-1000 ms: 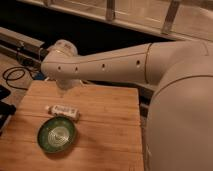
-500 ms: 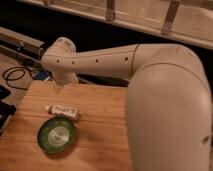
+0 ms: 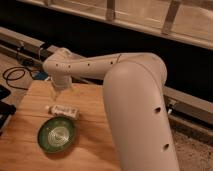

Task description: Place the bottle in the ceramic bowl

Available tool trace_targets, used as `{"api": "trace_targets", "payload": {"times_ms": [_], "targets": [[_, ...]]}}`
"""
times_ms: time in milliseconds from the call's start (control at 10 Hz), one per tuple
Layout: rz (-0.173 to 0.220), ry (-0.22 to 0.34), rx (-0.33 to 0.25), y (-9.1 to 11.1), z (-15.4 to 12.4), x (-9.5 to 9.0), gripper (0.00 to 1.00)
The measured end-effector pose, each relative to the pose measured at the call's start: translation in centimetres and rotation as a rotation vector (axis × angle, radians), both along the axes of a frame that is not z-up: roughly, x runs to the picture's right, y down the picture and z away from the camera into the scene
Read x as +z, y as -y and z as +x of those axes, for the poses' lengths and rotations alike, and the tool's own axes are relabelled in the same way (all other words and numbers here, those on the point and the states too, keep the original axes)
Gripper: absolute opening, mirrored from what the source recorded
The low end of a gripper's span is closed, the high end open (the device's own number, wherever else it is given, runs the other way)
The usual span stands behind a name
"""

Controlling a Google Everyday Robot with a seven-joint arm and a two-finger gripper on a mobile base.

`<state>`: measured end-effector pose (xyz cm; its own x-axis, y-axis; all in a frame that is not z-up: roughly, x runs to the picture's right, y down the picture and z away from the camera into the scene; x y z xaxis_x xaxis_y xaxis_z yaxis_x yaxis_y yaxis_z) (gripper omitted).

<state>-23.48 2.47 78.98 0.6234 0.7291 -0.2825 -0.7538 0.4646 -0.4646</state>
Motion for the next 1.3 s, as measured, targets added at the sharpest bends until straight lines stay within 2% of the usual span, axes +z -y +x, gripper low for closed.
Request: {"api": "trace_targets", "payload": {"times_ms": [400,700,900,1300], "targets": [[-0.003,0.0,-0.015,-0.3,-0.3,0.0,0.65],[-0.048,0.032,-0.067,-3.5,-3.9,1.8,0.65],[-0.087,0.034,-0.081,-5.5,-5.1,3.4,0.65],[-0.165,0.016,-0.088,-8.2,-4.9,6.6,0.65]]}}
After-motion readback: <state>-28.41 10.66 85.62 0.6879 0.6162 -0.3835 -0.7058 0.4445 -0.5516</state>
